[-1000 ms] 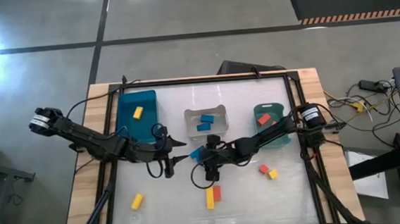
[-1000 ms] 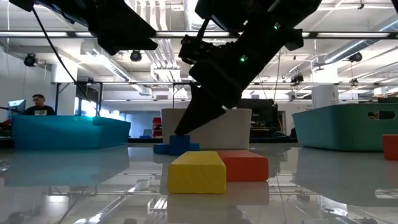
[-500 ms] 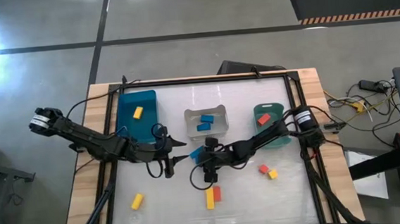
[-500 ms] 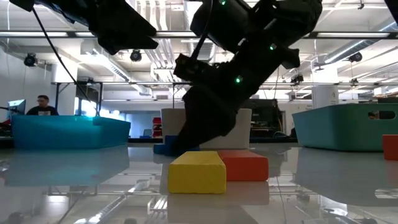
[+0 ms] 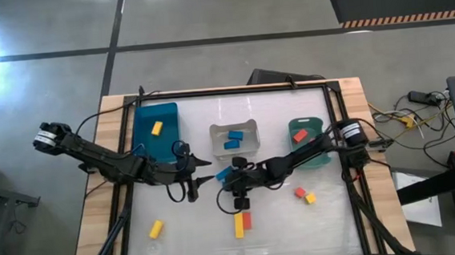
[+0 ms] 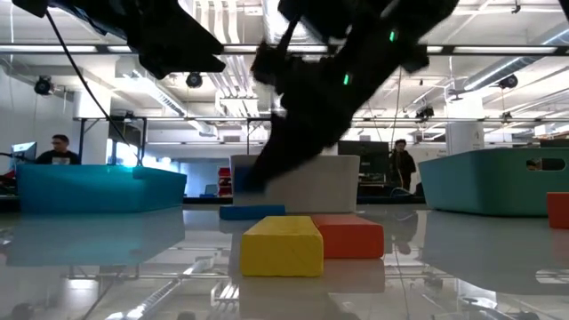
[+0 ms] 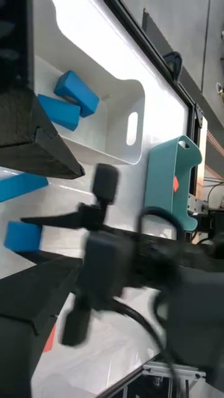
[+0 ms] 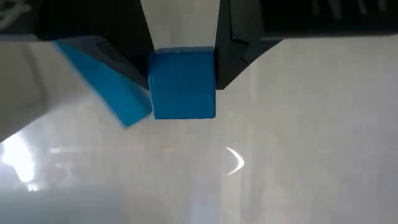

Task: Sort & place blocks by color
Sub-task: Put the blue block into the gray bin

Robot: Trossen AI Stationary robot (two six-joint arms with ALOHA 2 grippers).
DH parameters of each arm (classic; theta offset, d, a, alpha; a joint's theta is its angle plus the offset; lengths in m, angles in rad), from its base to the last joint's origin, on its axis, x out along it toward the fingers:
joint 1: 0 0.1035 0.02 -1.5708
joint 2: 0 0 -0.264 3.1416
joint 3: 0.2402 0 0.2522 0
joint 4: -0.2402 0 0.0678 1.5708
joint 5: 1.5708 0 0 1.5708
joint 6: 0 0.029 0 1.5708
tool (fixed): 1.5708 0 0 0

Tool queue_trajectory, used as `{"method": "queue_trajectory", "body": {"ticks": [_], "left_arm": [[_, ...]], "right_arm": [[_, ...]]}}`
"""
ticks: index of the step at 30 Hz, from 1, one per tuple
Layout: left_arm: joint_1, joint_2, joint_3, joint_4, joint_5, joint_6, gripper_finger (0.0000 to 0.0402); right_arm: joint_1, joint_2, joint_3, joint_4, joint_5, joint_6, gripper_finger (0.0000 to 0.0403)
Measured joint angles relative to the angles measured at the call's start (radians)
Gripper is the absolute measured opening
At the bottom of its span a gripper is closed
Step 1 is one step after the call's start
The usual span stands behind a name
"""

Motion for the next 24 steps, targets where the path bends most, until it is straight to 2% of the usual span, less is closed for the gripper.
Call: {"method": "queue_trajectory", "body": {"ticks": [13, 18, 24], "left_arm": [[0.000, 0.000, -0.011, 0.031, -0.005, -0.026, 0.0203], [0.009, 0.000, -0.009, 0.037, -0.007, 0.004, 0.0203], [0.051, -0.002, -0.003, 0.041, -0.009, 0.049, 0.0203]], "right_arm": [[-0.073, -0.356, 0.001, -0.142, -0.011, -0.065, 0.0124], [-0.154, -0.411, 0.001, -0.216, -0.010, -0.066, 0.0125], [-0.248, -0.407, 0.055, -0.352, -0.011, -0.106, 0.0125]]}}
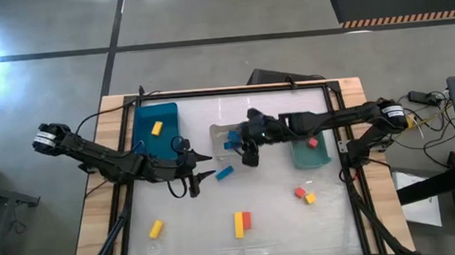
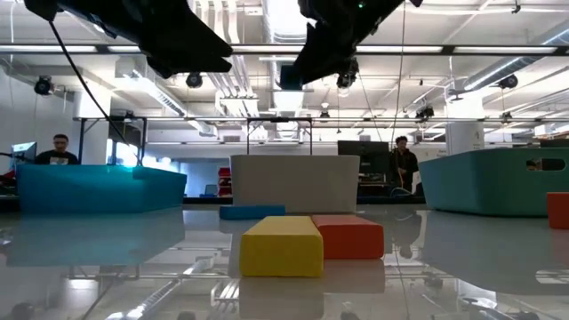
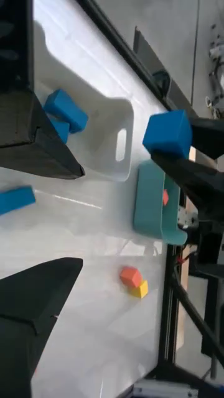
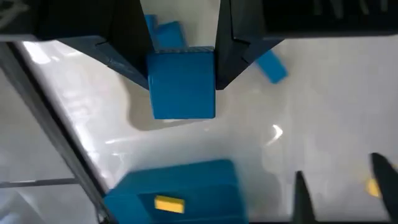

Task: Sort & place blocks by color
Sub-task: Put the blue block into the gray bin, then put the yellow block into the blue bin

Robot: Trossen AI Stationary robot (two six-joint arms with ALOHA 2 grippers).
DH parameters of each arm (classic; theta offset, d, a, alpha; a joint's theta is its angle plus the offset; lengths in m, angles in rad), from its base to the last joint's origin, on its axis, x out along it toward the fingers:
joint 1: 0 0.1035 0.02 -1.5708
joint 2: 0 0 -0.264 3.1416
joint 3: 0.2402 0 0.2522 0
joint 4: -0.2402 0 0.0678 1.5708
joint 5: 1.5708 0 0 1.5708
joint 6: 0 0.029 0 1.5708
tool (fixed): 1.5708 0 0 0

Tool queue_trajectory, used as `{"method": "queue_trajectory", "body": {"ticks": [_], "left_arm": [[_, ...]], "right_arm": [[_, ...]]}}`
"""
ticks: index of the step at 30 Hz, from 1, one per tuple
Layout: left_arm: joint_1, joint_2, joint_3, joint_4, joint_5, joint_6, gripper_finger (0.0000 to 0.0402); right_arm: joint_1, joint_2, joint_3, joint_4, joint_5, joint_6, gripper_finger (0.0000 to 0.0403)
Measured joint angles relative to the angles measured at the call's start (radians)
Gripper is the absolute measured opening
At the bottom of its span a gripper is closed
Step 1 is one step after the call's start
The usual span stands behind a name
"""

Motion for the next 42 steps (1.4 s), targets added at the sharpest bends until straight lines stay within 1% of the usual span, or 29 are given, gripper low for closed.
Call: {"method": "queue_trajectory", "body": {"ticks": [6, 8, 12, 15, 17, 21, 24, 26, 29, 33, 38, 42], "left_arm": [[0.093, -0.013, 0.000, 0.003, 0.000, 0.066, 0.0203], [0.131, -0.026, 0.000, 0.000, 0.009, 0.096, 0.0203], [0.221, -0.046, -0.002, -0.002, 0.019, 0.143, 0.0203], [0.292, -0.049, 0.000, 0.005, 0.043, 0.189, 0.0203], [0.337, -0.050, 0.000, 0.011, 0.071, 0.223, 0.0203], [0.402, -0.050, 0.000, 0.015, 0.091, 0.234, 0.0203], [0.430, -0.051, 0.000, 0.014, 0.092, 0.235, 0.0203], [0.443, -0.051, 0.000, 0.014, 0.093, 0.237, 0.0203], [0.455, -0.051, -0.002, 0.010, 0.094, 0.237, 0.0203], [0.458, -0.051, -0.003, 0.010, 0.094, 0.238, 0.0203], [0.458, -0.051, -0.004, 0.008, 0.095, 0.222, 0.0203], [0.457, -0.051, -0.004, 0.004, 0.115, 0.170, 0.0203]], "right_arm": [[-0.073, 0.011, 0.052, -0.115, -0.011, -0.113, 0.0126], [-0.101, 0.011, 0.056, -0.138, -0.050, -0.132, 0.0126], [-0.163, 0.012, 0.046, -0.146, -0.164, -0.142, 0.0126], [-0.206, 0.036, 0.044, -0.131, -0.249, -0.158, 0.0126], [-0.228, 0.074, 0.042, -0.081, -0.296, -0.161, 0.0126], [-0.254, 0.189, 0.042, 0.034, -0.322, -0.169, 0.0127], [-0.260, 0.275, 0.042, 0.110, -0.350, -0.171, 0.0127], [-0.259, 0.314, 0.059, 0.110, -0.372, -0.178, 0.0127], [-0.258, 0.354, 0.100, 0.116, -0.373, -0.171, 0.0129], [-0.260, 0.398, 0.130, 0.111, -0.364, -0.178, 0.0150], [-0.259, 0.405, 0.145, 0.109, -0.365, -0.185, 0.0183], [-0.261, 0.386, 0.144, 0.075, -0.365, -0.185, 0.0194]]}}
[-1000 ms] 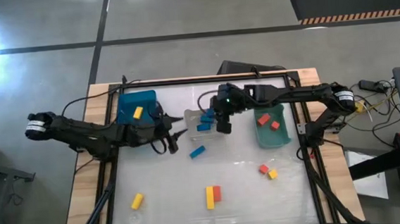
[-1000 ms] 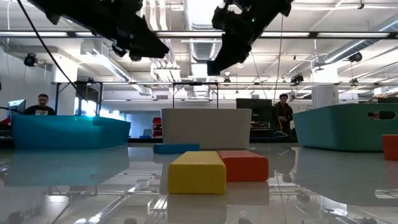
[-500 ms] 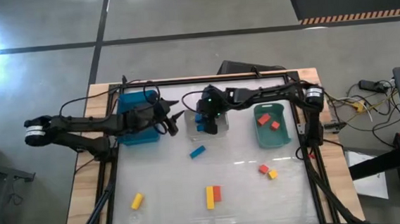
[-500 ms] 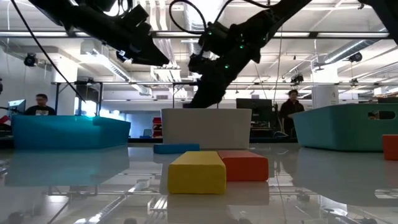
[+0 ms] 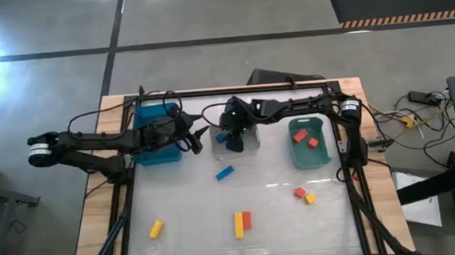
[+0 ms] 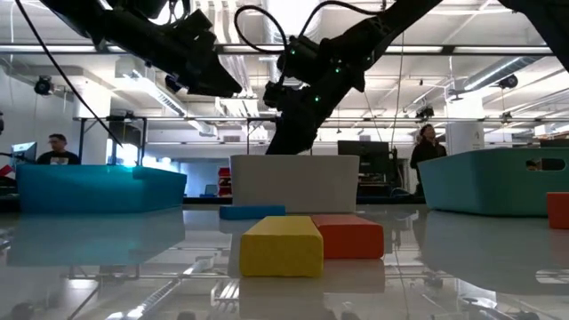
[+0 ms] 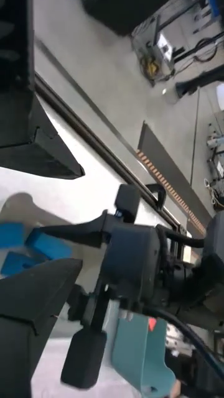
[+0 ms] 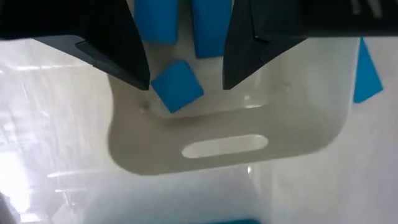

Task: Sort & place blocks by color
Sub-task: Put the yellow block into the blue bin

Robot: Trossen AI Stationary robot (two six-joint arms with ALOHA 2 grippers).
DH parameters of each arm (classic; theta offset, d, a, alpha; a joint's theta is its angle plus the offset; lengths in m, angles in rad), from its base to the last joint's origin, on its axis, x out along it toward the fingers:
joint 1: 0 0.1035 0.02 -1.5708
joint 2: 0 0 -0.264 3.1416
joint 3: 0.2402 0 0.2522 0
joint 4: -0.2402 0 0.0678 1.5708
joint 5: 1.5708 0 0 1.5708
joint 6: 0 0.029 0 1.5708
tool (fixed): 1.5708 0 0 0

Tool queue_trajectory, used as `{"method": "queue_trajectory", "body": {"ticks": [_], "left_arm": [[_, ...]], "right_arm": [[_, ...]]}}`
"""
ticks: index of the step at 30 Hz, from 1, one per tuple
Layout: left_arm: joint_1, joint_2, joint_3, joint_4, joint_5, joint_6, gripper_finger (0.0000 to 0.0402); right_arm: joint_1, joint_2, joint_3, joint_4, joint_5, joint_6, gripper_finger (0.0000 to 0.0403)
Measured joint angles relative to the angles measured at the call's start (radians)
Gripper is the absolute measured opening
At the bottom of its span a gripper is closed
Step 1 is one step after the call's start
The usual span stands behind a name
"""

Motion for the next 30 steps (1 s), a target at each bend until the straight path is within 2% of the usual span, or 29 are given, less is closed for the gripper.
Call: {"method": "queue_trajectory", "body": {"ticks": [8, 14, 19, 23, 26, 30], "left_arm": [[-0.019, 0.000, 0.000, -0.032, 0.131, -0.170, 0.0203], [-0.076, 0.000, 0.002, -0.193, 0.160, -0.393, 0.0203], [-0.155, 0.000, 0.039, -0.407, 0.203, -0.592, 0.0203], [-0.231, -0.001, 0.091, -0.642, 0.335, -0.805, 0.0202], [-0.314, -0.001, 0.126, -0.816, 0.444, -1.027, 0.0193], [-0.491, -0.001, 0.127, -0.884, 0.524, -1.383, 0.0175]], "right_arm": [[0.006, -0.065, -0.006, -0.086, -0.001, -0.006, 0.0183], [0.038, -0.094, -0.026, -0.101, -0.003, -0.021, 0.0180], [0.077, -0.107, -0.030, -0.101, -0.002, -0.048, 0.0176], [0.096, -0.127, -0.030, -0.098, -0.002, -0.067, 0.0170], [0.101, -0.143, -0.030, -0.092, -0.002, -0.076, 0.0166], [0.105, -0.150, -0.030, -0.073, -0.001, -0.069, 0.0164]]}}
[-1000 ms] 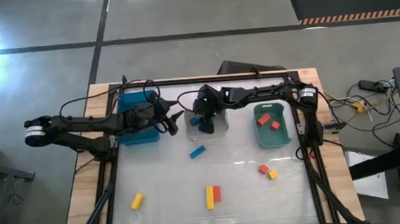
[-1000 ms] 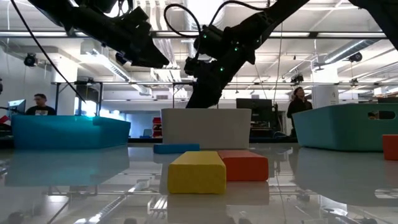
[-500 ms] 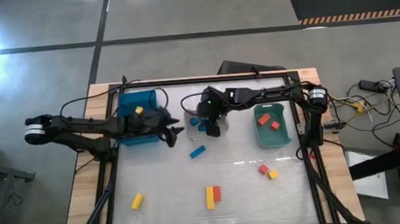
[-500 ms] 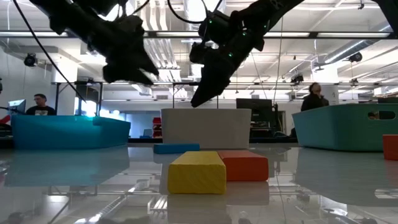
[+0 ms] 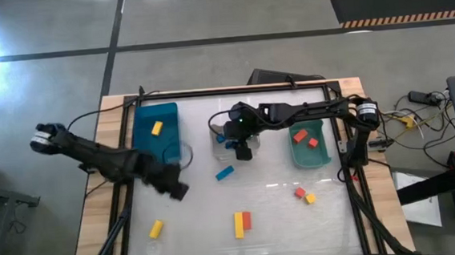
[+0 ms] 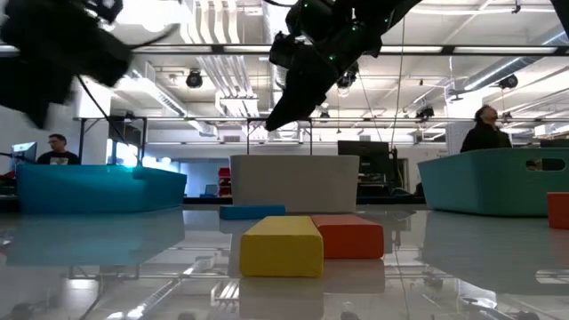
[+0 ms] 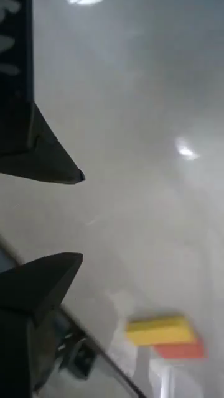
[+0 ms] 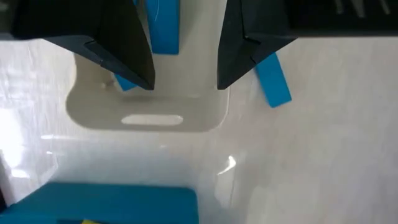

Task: Sort & place blocks by color
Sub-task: Put the yellow block into the blue bin

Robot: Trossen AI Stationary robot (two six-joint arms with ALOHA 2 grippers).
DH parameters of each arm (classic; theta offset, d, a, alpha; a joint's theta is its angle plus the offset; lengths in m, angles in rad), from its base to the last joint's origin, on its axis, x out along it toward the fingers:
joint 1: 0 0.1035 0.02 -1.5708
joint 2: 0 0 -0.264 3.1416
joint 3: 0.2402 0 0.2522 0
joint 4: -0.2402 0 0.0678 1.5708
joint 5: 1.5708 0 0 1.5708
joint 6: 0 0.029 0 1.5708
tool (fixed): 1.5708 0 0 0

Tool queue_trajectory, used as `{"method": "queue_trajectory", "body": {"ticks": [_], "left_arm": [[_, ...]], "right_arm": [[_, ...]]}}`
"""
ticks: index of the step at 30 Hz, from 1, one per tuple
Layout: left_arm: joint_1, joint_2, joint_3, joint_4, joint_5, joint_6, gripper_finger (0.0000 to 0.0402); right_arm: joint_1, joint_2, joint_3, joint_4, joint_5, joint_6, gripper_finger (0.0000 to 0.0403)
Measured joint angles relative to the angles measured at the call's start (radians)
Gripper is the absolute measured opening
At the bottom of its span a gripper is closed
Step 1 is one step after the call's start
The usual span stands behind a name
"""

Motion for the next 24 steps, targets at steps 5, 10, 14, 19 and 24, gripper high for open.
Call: {"method": "queue_trajectory", "body": {"ticks": [5, 10, 14, 19, 24], "left_arm": [[-0.251, 0.038, 0.000, -0.005, 0.031, -0.390, 0.0159], [-0.398, 0.108, -0.002, -0.008, 0.033, -0.592, 0.0161], [-0.430, 0.175, -0.003, -0.001, 0.033, -0.597, 0.0181], [-0.433, 0.229, -0.004, -0.004, 0.091, -0.530, 0.0225], [-0.433, 0.265, -0.015, -0.004, 0.085, -0.509, 0.0257]], "right_arm": [[0.011, 0.000, 0.000, 0.048, 0.000, 0.005, 0.0164], [0.027, 0.000, 0.000, 0.087, 0.000, -0.017, 0.0162], [0.035, 0.000, 0.000, 0.088, 0.000, -0.019, 0.0164], [0.046, 0.000, 0.000, 0.085, 0.000, -0.009, 0.0164], [0.063, 0.000, 0.000, 0.081, 0.000, -0.001, 0.0161]]}}
